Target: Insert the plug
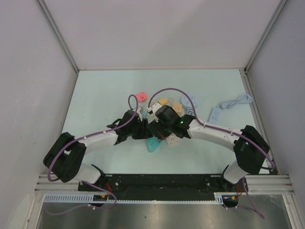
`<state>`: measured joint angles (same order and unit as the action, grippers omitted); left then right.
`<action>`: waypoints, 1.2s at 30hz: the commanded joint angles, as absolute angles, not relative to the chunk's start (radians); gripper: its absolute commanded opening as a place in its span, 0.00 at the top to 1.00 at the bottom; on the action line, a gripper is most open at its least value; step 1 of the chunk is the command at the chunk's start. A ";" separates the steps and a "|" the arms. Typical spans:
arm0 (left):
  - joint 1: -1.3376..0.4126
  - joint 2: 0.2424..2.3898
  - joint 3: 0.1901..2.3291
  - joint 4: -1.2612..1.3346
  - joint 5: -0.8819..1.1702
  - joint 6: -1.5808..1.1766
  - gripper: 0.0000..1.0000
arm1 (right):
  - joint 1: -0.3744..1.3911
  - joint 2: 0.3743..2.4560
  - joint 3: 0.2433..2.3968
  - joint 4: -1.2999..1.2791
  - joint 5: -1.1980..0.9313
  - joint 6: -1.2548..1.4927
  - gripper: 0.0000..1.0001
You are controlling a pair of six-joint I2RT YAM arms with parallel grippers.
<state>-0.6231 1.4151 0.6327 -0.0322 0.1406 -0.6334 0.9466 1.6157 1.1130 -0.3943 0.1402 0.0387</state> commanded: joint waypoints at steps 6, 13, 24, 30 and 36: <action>-0.632 1.391 0.632 -0.017 0.146 -0.678 0.39 | 0.922 1.370 0.984 -0.342 0.155 0.152 0.00; -0.627 1.243 0.627 -0.095 0.005 -0.677 0.22 | 0.945 1.123 0.640 -0.146 0.294 0.304 0.00; -0.611 0.951 0.699 -0.265 -0.215 -0.532 0.00 | 1.035 1.238 0.419 0.276 0.422 0.316 0.00; -0.609 0.887 0.721 -0.313 -0.250 -0.503 0.00 | 1.048 1.397 0.419 0.390 0.469 0.316 0.00; -0.609 0.859 0.745 -0.318 -0.219 -0.494 0.00 | 1.058 1.450 0.419 0.387 0.518 0.331 0.12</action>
<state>-0.6128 0.8902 0.6907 -0.3088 -0.2165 -0.5228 1.0508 1.4277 0.4225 0.3279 0.4442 0.3119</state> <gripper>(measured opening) 0.996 0.920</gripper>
